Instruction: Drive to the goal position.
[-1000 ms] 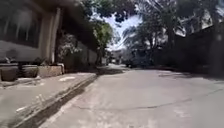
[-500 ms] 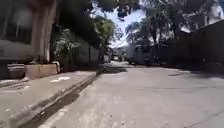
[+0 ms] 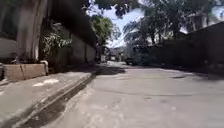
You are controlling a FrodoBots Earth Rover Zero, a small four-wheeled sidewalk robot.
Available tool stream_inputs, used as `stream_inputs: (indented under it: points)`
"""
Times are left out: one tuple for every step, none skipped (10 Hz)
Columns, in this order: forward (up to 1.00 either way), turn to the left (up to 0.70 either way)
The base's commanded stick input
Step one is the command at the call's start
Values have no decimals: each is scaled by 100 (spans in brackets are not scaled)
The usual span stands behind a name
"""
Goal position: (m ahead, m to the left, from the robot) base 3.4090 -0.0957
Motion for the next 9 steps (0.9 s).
stream_inputs:
  points:
    - [100,0]
    - [100,0]
    - [100,0]
    - [100,0]
    - [100,0]
    - [100,0]
    - [100,0]
    - [100,0]
    - [100,0]
